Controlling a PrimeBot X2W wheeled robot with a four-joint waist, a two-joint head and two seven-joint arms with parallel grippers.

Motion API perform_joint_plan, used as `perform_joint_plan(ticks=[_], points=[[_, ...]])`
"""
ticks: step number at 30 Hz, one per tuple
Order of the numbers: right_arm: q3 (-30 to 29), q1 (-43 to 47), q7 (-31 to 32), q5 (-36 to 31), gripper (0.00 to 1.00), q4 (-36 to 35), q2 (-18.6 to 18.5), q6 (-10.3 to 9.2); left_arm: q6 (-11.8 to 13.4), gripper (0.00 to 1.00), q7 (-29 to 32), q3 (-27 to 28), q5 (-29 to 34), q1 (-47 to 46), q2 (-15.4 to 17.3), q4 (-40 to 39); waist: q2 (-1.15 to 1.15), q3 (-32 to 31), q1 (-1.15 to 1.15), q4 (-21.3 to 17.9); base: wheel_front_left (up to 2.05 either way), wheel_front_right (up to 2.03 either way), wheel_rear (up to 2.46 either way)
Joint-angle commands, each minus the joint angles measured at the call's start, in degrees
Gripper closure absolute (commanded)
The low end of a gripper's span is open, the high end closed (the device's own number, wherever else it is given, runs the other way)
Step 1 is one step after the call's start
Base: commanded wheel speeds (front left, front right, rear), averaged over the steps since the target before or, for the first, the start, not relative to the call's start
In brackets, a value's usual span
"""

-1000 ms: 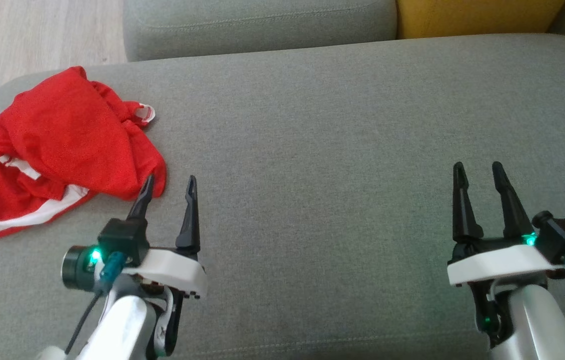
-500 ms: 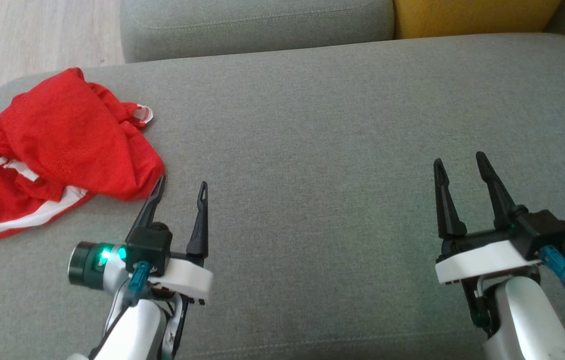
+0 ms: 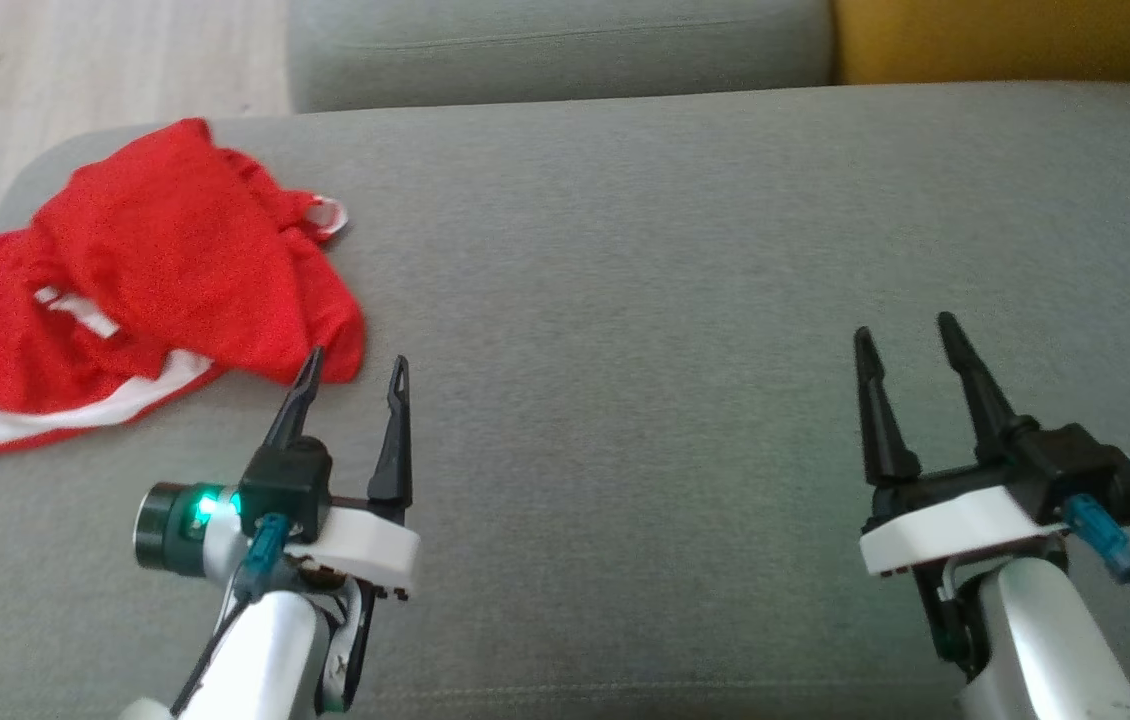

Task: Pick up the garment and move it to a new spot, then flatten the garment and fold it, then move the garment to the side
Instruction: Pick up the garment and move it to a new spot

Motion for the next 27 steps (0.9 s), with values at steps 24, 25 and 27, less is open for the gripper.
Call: perform_joint_plan(ticks=[24,25,27], points=[[8.6,-0.1,-0.6,1.3,0.00,0.7,-0.3,-0.04,-2.1,0.00,-0.7,9.6,0.5,4.1,-1.7,-4.0,0.00,-2.7,0.00,23.0,0.00,0.00,0.00],[8.8,0.0,-0.6,1.5,0.00,0.8,-0.3,-0.04,-2.2,0.00,-0.7,9.8,0.6,4.4,-1.8,-4.1,0.00,-2.8,0.00,23.3,0.00,0.00,0.00],[9.2,0.1,-0.6,1.7,0.00,1.0,-0.3,-0.04,-2.5,0.00,-0.7,10.1,0.7,4.8,-1.8,-4.1,0.00,-3.0,0.00,23.8,0.00,0.00,0.00]])
